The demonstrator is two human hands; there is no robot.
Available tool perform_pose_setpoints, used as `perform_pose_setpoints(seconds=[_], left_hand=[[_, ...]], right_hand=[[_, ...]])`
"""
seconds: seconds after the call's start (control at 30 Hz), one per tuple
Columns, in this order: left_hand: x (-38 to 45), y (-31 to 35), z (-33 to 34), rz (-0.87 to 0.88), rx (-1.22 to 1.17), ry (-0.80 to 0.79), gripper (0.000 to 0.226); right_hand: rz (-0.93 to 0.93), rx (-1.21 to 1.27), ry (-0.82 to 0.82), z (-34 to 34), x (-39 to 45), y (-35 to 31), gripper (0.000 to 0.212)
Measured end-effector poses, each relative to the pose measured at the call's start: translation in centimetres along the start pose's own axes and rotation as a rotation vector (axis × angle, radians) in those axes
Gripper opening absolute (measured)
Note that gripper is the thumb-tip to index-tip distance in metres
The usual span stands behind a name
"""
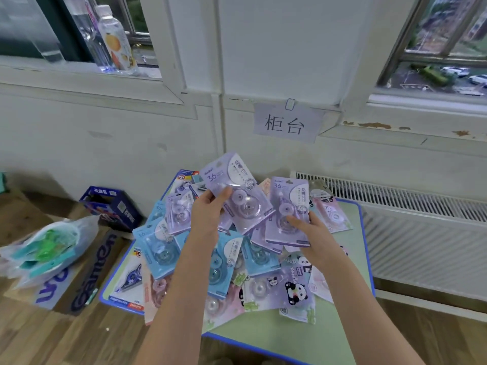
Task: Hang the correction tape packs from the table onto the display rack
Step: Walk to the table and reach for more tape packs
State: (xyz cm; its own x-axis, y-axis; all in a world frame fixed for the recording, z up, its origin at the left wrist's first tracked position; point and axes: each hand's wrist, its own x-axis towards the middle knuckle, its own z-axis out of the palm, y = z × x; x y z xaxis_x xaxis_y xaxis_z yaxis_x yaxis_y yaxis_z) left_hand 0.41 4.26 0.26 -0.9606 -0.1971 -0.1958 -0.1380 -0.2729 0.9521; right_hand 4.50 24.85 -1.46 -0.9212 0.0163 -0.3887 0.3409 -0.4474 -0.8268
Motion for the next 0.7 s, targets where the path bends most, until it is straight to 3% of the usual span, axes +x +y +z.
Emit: perform_pose_setpoints(seconds=[0.2,0.33,0.53,0.63,0.7], left_hand=[[2.1,3.3,-1.3,0.027,-0.077,-0.135,0.01],[3.1,5.9,-1.8,0.111,-0.028,-0.251,0.009],[3.2,8.1,0.7,0.154,0.059,-0.466,0.019],[1.8,8.4,3.7,0.173,0.113,-0.584,0.026],[0.5,8.2,6.0,0.151,0.098,-0.67,0.023]], right_hand=[[-0.123,0.117,-0.076,4.1,-0.6,-0.9,0.034],[-0.224,0.1,-0.019,6.6,-1.0,-0.9,0.038],[-0.39,0.052,0.185,7.0,-3.5,-1.7,0.06],[-0.471,0.082,0.316,5.5,-6.1,-2.5,0.041],[-0.535,0.085,0.399,4.3,-8.5,-3.2,0.047]])
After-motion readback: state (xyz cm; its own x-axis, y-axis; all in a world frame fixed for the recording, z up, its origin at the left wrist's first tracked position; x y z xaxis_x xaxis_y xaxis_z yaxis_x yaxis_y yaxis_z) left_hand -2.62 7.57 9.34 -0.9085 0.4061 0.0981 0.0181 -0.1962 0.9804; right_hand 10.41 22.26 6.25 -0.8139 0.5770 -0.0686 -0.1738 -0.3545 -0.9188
